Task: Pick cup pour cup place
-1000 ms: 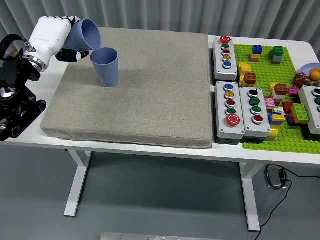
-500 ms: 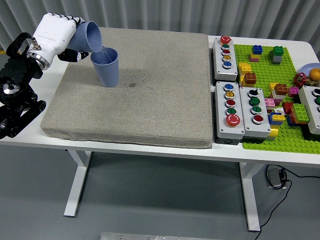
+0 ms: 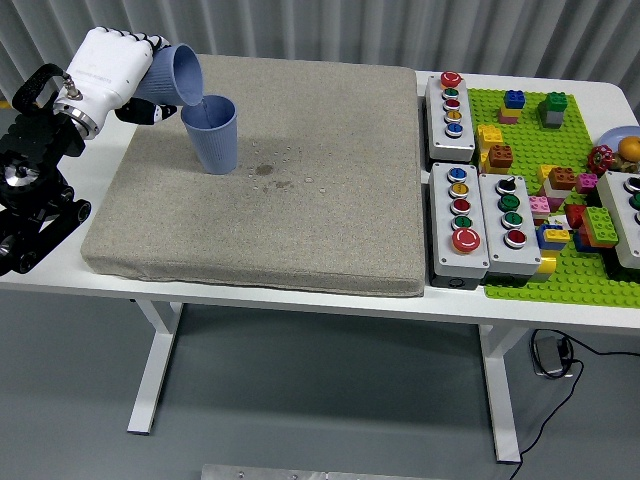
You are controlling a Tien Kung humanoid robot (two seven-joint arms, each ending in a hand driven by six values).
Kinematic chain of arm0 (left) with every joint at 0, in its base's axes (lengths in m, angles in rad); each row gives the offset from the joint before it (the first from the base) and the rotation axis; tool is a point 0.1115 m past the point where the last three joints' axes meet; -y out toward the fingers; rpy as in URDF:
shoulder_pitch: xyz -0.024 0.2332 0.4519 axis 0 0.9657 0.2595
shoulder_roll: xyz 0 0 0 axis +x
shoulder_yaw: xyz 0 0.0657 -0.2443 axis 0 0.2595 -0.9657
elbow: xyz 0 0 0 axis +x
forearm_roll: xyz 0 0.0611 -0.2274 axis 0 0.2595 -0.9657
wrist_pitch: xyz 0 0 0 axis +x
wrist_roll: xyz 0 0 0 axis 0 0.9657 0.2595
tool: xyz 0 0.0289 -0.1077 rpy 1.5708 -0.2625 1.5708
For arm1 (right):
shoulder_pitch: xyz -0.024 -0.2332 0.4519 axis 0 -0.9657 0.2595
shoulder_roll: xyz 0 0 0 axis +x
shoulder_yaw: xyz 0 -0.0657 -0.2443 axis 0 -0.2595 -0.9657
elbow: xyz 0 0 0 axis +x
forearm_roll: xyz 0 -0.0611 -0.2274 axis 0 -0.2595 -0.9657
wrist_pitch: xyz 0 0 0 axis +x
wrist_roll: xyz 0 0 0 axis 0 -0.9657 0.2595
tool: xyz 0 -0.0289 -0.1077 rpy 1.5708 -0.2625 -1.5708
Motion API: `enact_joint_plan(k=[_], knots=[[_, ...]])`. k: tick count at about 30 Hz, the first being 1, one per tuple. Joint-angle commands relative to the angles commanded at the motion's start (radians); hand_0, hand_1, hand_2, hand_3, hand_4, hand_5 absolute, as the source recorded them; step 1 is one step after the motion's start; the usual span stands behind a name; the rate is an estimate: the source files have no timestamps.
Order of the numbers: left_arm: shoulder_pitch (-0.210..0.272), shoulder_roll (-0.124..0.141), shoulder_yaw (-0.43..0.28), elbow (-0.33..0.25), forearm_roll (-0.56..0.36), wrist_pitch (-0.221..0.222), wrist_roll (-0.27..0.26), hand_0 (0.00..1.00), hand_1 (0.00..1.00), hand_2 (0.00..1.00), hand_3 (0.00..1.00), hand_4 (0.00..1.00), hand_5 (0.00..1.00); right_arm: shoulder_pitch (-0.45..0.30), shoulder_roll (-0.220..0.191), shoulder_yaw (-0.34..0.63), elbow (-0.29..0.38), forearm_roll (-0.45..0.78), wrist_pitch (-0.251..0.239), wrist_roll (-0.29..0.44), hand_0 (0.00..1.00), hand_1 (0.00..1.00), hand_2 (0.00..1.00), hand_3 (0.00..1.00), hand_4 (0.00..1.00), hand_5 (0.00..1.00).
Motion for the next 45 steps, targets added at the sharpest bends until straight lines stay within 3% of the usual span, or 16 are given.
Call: enact_joint_plan(k=[45], knots=[[-0.063,0.032,0.150,0.000,0.048,-0.007,0.042,0.484,0.499,0.538,0.569,0.764,0.257,0.003,-0.005,-0.006,-0.001,0.013,-0.002,0.003,0.671,0.550,0.497,0.543,0.034,0.379]])
